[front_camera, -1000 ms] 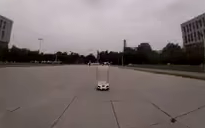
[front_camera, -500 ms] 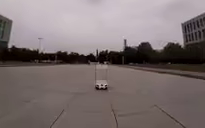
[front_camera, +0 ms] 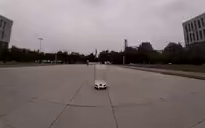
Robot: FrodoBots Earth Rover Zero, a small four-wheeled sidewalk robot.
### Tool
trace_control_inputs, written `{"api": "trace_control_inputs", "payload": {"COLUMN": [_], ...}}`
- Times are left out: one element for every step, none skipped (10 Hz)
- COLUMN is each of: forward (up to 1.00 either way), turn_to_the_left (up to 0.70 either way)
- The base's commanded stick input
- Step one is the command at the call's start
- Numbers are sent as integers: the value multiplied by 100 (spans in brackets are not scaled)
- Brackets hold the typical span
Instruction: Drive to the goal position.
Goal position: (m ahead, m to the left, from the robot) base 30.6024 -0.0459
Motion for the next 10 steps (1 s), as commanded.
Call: {"api": "trace_control_inputs", "payload": {"forward": [100,100,100,100,100,100,100,100,100,100], "turn_to_the_left": [0,0,0,0,0,0,0,0,0,0]}}
